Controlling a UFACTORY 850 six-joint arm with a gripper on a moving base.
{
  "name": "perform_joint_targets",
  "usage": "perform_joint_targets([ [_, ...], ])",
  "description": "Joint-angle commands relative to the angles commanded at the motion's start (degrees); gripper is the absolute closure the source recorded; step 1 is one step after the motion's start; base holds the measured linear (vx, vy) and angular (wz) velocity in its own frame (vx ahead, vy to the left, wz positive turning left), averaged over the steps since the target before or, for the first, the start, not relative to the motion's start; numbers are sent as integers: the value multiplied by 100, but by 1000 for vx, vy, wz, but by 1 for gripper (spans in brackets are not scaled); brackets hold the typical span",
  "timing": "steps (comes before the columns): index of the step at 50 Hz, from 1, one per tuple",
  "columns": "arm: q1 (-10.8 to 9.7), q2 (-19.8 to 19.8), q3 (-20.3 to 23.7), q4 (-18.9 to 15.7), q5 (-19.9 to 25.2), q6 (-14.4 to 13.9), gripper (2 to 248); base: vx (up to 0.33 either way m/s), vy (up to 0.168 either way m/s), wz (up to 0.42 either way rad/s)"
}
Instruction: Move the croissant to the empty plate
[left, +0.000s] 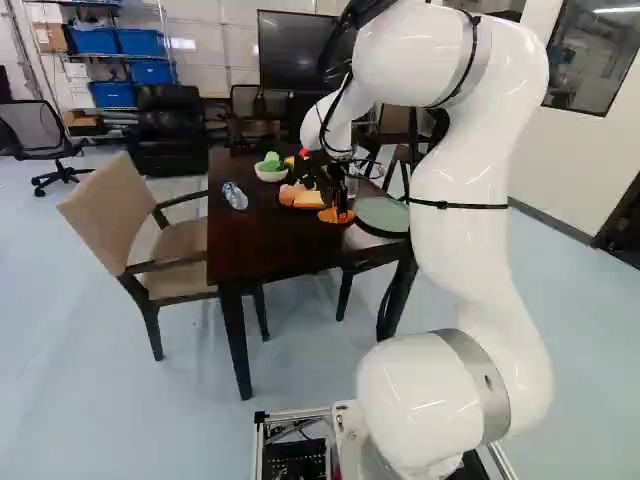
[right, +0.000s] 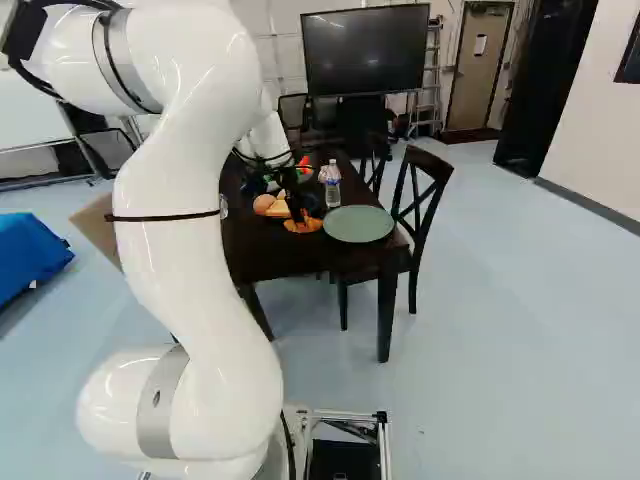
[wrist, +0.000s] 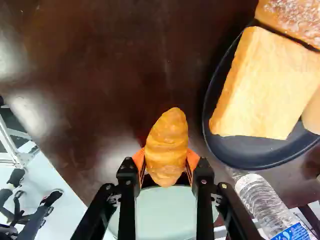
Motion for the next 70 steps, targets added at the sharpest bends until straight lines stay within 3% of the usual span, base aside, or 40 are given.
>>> perform_joint_targets([
  [14, 0, 29, 9, 0, 0, 0, 135, 0, 0, 0],
  [37, -36, 403, 107, 0, 0, 0, 135, 0, 0, 0],
  [70, -631, 1088, 385, 0, 0, 0, 135, 0, 0, 0],
])
